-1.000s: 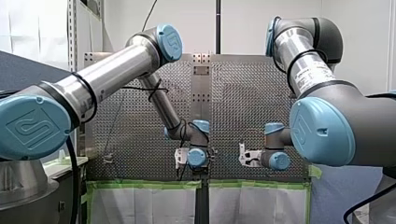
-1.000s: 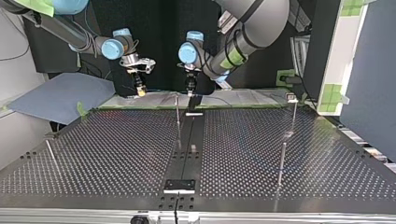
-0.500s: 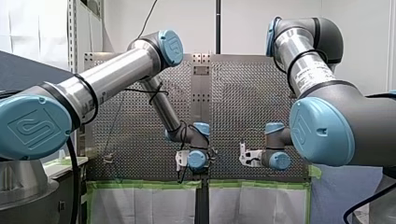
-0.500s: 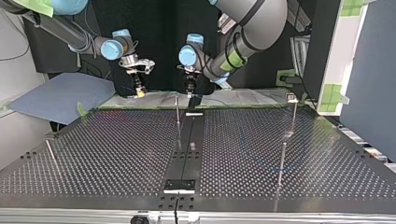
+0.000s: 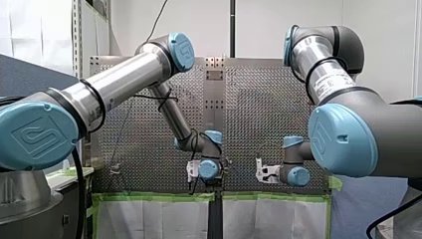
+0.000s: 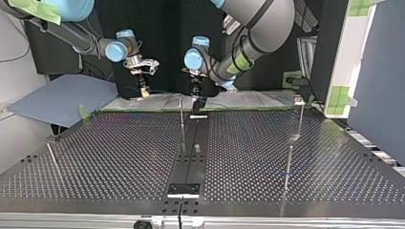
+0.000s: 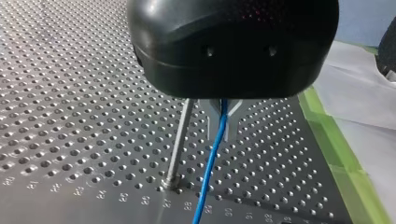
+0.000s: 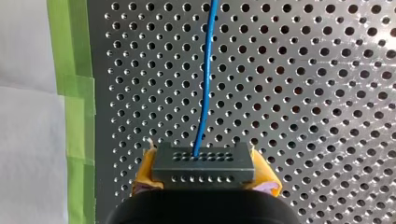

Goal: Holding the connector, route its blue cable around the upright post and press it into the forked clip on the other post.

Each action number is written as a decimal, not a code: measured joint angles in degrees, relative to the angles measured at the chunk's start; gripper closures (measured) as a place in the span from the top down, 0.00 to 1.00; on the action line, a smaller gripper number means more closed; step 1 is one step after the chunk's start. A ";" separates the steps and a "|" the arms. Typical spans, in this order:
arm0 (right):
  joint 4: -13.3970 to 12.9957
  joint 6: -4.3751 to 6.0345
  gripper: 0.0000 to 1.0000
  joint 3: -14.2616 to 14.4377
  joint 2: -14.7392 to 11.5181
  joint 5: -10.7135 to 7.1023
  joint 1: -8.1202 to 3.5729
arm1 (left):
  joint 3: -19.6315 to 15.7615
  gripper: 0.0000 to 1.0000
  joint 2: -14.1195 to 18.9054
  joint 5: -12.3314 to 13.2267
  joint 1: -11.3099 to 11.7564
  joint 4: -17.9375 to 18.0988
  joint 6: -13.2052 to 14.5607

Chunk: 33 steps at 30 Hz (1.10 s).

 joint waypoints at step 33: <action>4.26 0.40 0.00 -5.36 0.09 0.07 -1.65 | 10.17 0.09 -2.31 1.76 2.43 -8.23 0.04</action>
